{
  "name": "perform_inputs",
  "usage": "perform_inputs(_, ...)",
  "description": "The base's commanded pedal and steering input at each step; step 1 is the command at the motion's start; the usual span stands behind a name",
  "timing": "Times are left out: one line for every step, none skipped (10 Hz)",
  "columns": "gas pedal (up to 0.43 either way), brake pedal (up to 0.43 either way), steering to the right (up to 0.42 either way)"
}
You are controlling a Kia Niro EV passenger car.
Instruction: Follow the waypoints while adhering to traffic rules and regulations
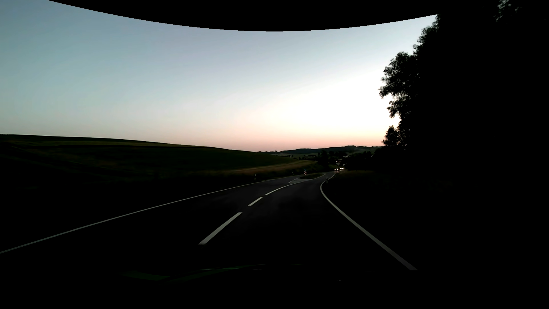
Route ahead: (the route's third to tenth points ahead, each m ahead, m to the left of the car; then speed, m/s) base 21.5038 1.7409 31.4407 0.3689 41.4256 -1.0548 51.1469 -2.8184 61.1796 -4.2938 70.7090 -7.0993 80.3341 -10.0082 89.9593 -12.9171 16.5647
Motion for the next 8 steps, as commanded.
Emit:
perform_inputs(0.0,0.146,0.045)
perform_inputs(0.0,0.146,0.045)
perform_inputs(0.0,0.146,0.044)
perform_inputs(0.0,0.146,0.041)
perform_inputs(0.0,0.146,0.038)
perform_inputs(0.0,0.146,0.036)
perform_inputs(0.0,0.146,0.033)
perform_inputs(0.0,0.146,0.033)
